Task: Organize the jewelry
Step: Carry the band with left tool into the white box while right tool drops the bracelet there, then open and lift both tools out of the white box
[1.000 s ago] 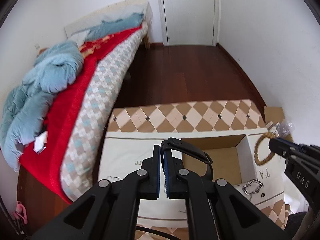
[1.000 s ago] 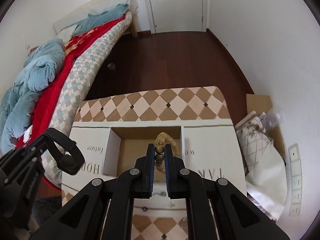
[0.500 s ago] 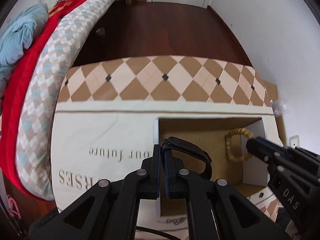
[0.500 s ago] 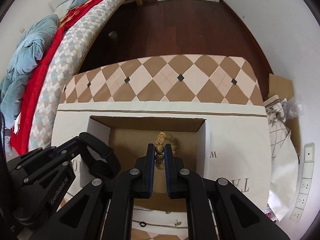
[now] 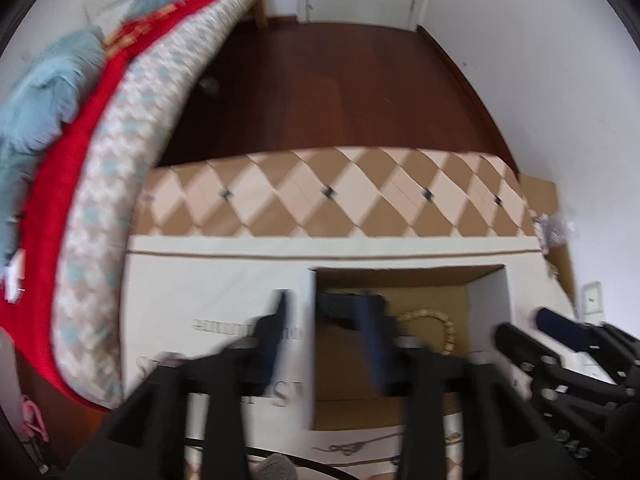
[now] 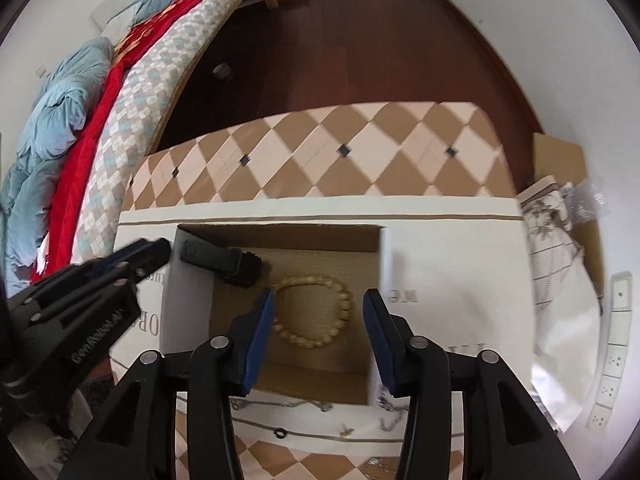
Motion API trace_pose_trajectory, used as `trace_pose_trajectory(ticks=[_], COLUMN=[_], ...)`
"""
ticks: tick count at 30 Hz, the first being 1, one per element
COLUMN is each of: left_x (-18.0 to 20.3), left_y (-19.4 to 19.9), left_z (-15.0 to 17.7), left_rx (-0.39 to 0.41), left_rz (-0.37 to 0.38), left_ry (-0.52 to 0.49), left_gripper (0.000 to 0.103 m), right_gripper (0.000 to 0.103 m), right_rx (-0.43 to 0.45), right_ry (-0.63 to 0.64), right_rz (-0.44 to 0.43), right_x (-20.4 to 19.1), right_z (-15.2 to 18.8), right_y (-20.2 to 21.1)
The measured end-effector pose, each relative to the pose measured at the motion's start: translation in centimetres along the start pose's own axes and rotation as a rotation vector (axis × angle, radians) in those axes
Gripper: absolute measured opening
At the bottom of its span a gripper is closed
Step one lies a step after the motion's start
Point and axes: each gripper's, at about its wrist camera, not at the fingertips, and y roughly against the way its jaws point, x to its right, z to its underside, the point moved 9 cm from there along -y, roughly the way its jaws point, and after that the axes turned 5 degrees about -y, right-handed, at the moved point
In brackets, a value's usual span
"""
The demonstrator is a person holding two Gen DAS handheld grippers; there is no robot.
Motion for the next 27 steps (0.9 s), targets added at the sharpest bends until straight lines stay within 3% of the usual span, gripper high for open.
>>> trace_pose_trajectory(ticks=[1, 2, 3, 5, 6, 7, 16, 27], left_x=[-0.7, -1.2, -1.9, -2.8, -3.2, -3.6, -4.2, -4.1], left_y=[0.9, 1.5, 2.1, 2.6, 2.7, 2.9, 4.7, 9.5], left_z=[-0.1, -0.1, 0.1, 0.8, 1.1, 1.6, 5.2, 7.5], left_rx=[0.033, 0.055, 0.074, 0.08, 0.08, 0.083, 0.101, 0.171], left_rz=[-0.038, -0.065, -0.095, -0.131, -0.14, -0.153, -0.19, -0.209], left_ry=[0.004, 0.011, 0.016, 0.028, 0.032, 0.033, 0.016, 0.014], left_gripper=[0.083, 0.089, 0.094, 0.097, 0.103, 0.103, 0.103, 0.103], right_gripper=[0.06, 0.066, 0.07, 0.091, 0.095, 0.1, 0.103, 0.103], right_rx=[0.014, 0.024, 0.033, 0.041, 0.045, 0.049, 0.084, 0.181], right_ry=[0.004, 0.007, 0.008, 0.016, 0.019, 0.02, 0.018, 0.021], right_rz=[0.028, 0.06, 0.089, 0.143, 0.161, 0.176, 0.182, 0.157], right_x=[0.3, 0.6, 1.1, 1.6, 1.8, 2.0, 1.4, 0.4], right_z=[0.1, 0.3, 0.8, 1.6, 1.9, 2.4, 5.6, 7.4], right_y=[0.6, 1.0, 1.5, 1.8, 1.8, 1.8, 2.5, 7.1])
